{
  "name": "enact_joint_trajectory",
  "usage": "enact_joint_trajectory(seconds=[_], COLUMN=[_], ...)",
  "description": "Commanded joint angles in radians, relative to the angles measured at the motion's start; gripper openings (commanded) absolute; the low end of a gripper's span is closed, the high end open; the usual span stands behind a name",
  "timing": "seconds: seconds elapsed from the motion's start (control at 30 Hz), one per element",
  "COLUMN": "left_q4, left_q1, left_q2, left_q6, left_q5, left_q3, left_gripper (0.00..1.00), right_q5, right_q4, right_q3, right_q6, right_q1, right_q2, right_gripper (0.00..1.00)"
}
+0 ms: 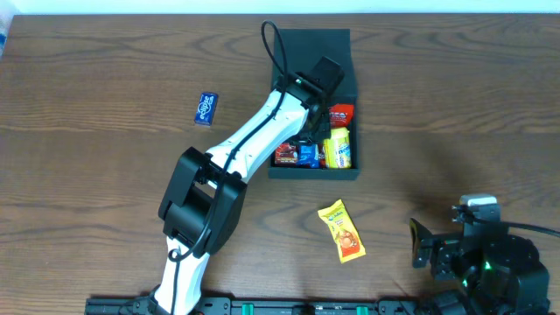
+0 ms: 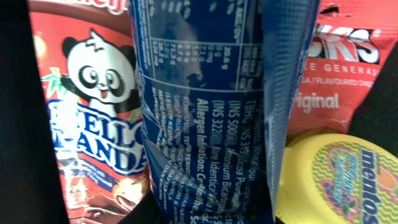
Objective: Pack container
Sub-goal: 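Carry the blue bar into the green box and release it, then move the left gripper to the blue Eclipse mints tin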
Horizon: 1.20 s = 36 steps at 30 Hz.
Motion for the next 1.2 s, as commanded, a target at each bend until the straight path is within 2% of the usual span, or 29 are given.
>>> enact_joint_trajectory(seconds=[0.0, 0.1, 0.17, 0.3, 0.57, 0.73, 0.83, 1.0, 1.03, 1.17], left_q4=[0.001, 0.000, -0.004, -0.007, -0.014, -0.022, -0.025, -0.072, -0.101, -0.217], left_q1=[-0.008, -0.011, -0.013, -0.016, -0.017, -0.017, -0.017, -0.015, -0.014, -0.003], left_q2=[0.016, 0.017, 0.018, 0.029, 0.021, -0.043, -0.098, -0.204, -0.238, -0.331], left_q6=[-0.023, -0.029, -0.029, -0.029, -0.028, -0.024, -0.018, -0.017, -0.013, 0.044], left_q5=[0.007, 0.007, 0.007, 0.007, -0.016, -0.022, -0.031, -0.139, -0.188, -0.353], left_q3=[0.024, 0.024, 0.024, 0.024, 0.024, 0.025, 0.025, 0.025, 0.025, 0.025], left_gripper=[0.20, 0.21, 0.31, 0.34, 0.61, 0.63, 0.69, 0.80, 0.84, 0.90], right_q5=[-0.003, -0.003, -0.003, -0.003, -0.003, -0.003, -0.003, -0.003, -0.003, -0.003], right_q4=[-0.001, -0.001, -0.001, -0.001, -0.001, -0.001, -0.001, -0.001, -0.001, -0.001], right_q3=[-0.001, -0.001, -0.001, -0.001, -0.001, -0.001, -0.001, -0.001, -0.001, -0.001], right_q6=[0.010, 0.010, 0.010, 0.010, 0.010, 0.010, 0.010, 0.010, 0.010, 0.010], right_q1=[-0.007, -0.007, -0.007, -0.007, -0.007, -0.007, -0.007, -0.007, -0.007, -0.007], right_q2=[-0.002, -0.002, -0.002, -0.002, -0.002, -0.002, -0.002, -0.002, -0.002, -0.002], right_gripper=[0.99, 0.99, 0.99, 0.99, 0.99, 0.99, 0.99, 0.99, 0.99, 0.99])
